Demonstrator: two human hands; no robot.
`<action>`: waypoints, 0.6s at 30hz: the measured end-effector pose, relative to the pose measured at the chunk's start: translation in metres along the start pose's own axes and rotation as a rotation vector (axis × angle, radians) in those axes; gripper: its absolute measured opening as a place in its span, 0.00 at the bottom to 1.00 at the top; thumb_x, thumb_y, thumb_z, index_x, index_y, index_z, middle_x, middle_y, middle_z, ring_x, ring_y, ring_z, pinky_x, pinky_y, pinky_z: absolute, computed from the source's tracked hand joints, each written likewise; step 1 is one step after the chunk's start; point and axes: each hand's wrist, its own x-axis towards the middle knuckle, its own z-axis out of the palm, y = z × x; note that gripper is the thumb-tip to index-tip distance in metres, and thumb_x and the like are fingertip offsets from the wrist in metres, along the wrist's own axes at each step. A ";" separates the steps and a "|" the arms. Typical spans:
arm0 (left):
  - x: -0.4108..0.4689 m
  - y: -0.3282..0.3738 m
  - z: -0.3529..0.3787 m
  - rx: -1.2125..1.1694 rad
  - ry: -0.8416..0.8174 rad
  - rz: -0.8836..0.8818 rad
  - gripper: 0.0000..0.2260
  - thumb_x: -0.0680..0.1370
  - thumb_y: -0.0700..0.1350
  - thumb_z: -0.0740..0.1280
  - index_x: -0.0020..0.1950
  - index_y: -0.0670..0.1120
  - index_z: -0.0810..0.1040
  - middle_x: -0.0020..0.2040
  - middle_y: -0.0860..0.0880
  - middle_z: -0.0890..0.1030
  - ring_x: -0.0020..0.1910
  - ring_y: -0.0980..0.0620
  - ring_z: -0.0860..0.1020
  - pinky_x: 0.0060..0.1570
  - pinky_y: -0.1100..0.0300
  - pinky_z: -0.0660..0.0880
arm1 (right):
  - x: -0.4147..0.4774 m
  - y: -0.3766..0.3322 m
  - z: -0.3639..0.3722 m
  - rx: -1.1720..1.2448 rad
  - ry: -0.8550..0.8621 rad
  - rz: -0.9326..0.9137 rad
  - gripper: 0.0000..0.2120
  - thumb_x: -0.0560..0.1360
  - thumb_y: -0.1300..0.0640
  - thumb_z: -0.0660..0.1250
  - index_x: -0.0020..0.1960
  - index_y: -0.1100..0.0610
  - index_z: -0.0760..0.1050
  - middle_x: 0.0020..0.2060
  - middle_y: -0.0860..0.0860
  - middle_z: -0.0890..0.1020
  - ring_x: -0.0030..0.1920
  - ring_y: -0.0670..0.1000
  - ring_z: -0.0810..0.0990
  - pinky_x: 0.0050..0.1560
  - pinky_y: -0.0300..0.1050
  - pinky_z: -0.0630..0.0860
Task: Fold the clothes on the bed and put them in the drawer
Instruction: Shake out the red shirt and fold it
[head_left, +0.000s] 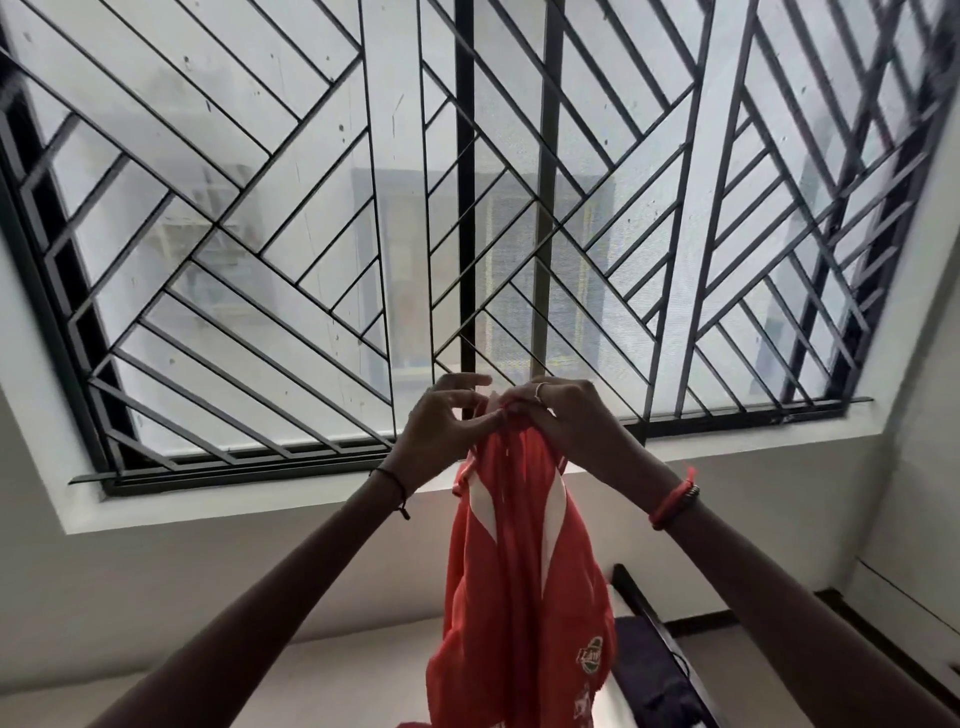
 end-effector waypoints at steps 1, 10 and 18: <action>0.000 -0.001 0.001 0.072 0.034 0.010 0.15 0.66 0.57 0.73 0.43 0.46 0.84 0.56 0.58 0.76 0.56 0.59 0.75 0.60 0.53 0.72 | 0.001 0.000 0.001 -0.007 -0.009 0.014 0.10 0.72 0.66 0.65 0.50 0.65 0.82 0.43 0.60 0.84 0.46 0.51 0.81 0.50 0.23 0.67; 0.002 0.001 0.007 0.429 0.169 0.070 0.09 0.75 0.56 0.67 0.48 0.54 0.83 0.64 0.59 0.72 0.65 0.60 0.68 0.71 0.49 0.50 | 0.004 -0.002 0.001 0.042 -0.014 0.144 0.09 0.73 0.69 0.66 0.50 0.65 0.82 0.46 0.58 0.85 0.47 0.34 0.73 0.49 0.20 0.65; -0.001 -0.004 0.004 0.508 0.200 0.134 0.11 0.76 0.57 0.64 0.51 0.55 0.82 0.65 0.59 0.70 0.67 0.58 0.67 0.72 0.48 0.45 | 0.008 -0.007 -0.001 0.027 -0.051 0.230 0.09 0.73 0.67 0.68 0.51 0.62 0.83 0.46 0.56 0.85 0.46 0.42 0.79 0.46 0.20 0.66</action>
